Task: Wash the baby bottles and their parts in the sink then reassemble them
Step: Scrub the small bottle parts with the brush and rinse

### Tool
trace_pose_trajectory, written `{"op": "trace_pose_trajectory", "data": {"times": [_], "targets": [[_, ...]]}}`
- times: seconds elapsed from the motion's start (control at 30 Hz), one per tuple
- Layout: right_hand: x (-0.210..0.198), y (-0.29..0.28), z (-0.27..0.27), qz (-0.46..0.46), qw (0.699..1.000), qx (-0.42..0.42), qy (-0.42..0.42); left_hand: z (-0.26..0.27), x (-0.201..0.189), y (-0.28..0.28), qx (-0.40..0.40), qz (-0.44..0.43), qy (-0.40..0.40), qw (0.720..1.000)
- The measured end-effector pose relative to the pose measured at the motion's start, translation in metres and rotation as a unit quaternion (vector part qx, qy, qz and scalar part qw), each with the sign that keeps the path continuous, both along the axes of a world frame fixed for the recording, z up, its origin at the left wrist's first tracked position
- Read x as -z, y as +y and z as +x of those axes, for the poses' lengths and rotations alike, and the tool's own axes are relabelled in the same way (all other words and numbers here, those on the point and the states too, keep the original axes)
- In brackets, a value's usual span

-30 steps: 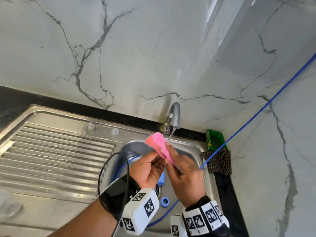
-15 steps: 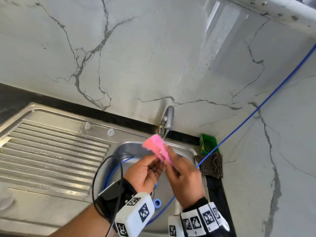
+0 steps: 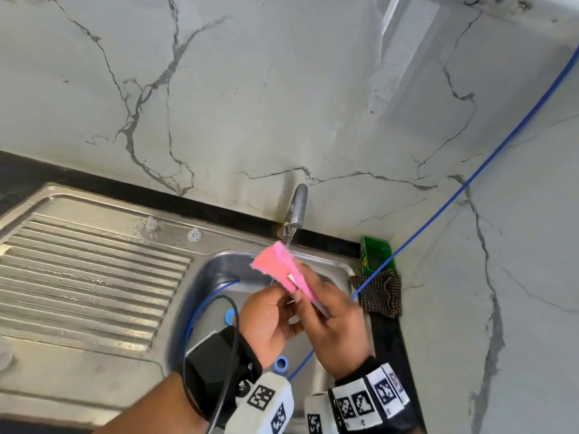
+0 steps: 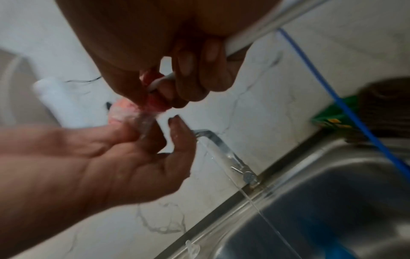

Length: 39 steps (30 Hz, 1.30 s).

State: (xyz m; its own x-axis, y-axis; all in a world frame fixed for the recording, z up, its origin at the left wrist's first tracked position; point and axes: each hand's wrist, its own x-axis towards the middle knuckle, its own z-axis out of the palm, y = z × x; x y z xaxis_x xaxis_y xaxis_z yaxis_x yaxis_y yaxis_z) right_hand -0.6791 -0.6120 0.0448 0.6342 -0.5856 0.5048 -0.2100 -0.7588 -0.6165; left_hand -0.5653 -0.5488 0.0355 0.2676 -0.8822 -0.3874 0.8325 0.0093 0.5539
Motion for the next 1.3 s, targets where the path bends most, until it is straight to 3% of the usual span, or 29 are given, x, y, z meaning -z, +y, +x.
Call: {"op": "trace_pose_trajectory", "data": {"times": [0.1, 0.23, 0.37, 0.5, 0.63, 0.77, 0.9, 1.03, 1.17, 1.3], "targets": [[0.008, -0.011, -0.007, 0.032, 0.998, 0.048, -0.013, -0.001, 0.001, -0.001, 0.019, -0.001, -0.020, 1.000], [0.015, -0.002, -0.005, -0.013, 1.000, -0.014, -0.009, 0.003, 0.008, -0.003, -0.007, 0.014, -0.030, 0.999], [0.019, -0.023, -0.005, 0.000, 0.997, 0.070, 0.007, 0.003, 0.010, -0.007, 0.015, 0.012, -0.053, 0.998], [0.014, -0.012, 0.005, -0.038, 0.999, 0.008, 0.020, 0.007, 0.010, -0.014, -0.011, 0.019, -0.031, 0.999], [0.016, -0.030, 0.010, -0.008, 0.996, 0.085, 0.023, 0.012, 0.008, -0.018, 0.008, 0.028, -0.046, 0.999], [0.014, -0.014, 0.016, -0.079, 0.996, 0.021, 0.042, 0.018, 0.013, -0.021, -0.019, 0.044, -0.012, 0.999], [0.019, -0.027, 0.020, -0.020, 0.994, 0.106, 0.018, 0.018, 0.011, -0.022, 0.023, 0.038, -0.003, 0.999], [0.014, -0.010, 0.021, -0.116, 0.993, 0.021, 0.028, 0.028, 0.010, -0.019, 0.040, 0.003, 0.020, 0.999], [0.026, -0.027, 0.008, -0.146, 0.986, 0.064, 0.055, 0.029, 0.003, -0.014, 0.073, 0.023, 0.081, 0.994], [0.028, -0.039, -0.007, -0.113, 0.988, 0.108, 0.002, 0.039, 0.008, -0.014, 0.045, 0.066, 0.059, 0.995]]}}
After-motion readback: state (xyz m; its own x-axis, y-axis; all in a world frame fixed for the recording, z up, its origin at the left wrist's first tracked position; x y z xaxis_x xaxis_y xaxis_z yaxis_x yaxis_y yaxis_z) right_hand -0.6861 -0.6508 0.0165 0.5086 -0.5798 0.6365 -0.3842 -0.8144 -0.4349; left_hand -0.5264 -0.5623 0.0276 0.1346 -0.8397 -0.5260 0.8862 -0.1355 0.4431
